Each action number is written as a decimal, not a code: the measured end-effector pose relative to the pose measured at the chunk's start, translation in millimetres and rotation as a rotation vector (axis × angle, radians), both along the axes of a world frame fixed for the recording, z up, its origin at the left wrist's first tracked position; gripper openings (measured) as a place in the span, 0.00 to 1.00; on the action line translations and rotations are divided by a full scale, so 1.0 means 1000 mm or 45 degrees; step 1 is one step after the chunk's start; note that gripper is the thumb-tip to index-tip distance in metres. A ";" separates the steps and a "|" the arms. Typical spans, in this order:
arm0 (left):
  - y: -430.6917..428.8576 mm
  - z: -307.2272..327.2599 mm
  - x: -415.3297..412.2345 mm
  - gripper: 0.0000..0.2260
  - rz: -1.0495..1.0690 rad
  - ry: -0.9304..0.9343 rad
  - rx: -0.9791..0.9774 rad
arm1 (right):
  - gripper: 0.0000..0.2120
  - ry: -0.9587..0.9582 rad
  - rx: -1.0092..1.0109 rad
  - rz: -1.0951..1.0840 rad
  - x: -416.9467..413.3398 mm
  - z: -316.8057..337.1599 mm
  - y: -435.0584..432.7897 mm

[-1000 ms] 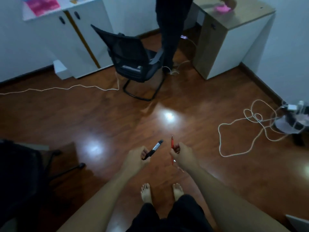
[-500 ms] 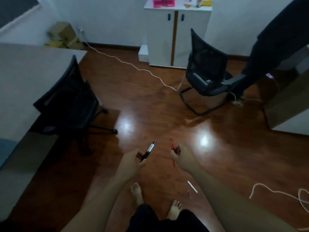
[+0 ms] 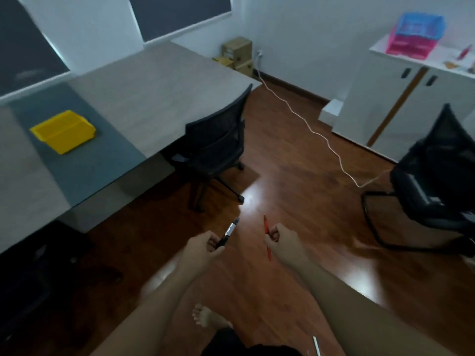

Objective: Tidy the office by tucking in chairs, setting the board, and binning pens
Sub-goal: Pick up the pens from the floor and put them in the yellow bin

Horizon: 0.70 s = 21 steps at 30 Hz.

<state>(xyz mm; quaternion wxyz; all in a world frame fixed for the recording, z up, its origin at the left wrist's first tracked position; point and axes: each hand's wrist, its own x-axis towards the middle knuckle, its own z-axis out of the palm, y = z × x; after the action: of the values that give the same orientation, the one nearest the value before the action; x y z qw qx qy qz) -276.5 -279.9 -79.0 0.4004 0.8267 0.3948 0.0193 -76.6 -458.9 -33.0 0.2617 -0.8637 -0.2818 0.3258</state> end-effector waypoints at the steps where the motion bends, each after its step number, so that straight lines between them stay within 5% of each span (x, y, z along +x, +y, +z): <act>1: 0.010 0.002 -0.008 0.07 0.034 -0.001 0.000 | 0.09 0.007 0.004 0.035 -0.003 -0.001 0.015; 21: 0.249 0.021 -0.125 0.07 0.577 -0.021 0.051 | 0.05 -0.005 0.121 0.428 -0.067 -0.030 0.344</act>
<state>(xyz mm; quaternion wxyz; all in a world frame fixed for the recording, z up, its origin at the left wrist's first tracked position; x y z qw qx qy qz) -401.4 -31.3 -58.3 0.3725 0.7246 0.5666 0.1234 -143.4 -115.0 -62.7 0.2437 -0.7918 -0.4378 0.3494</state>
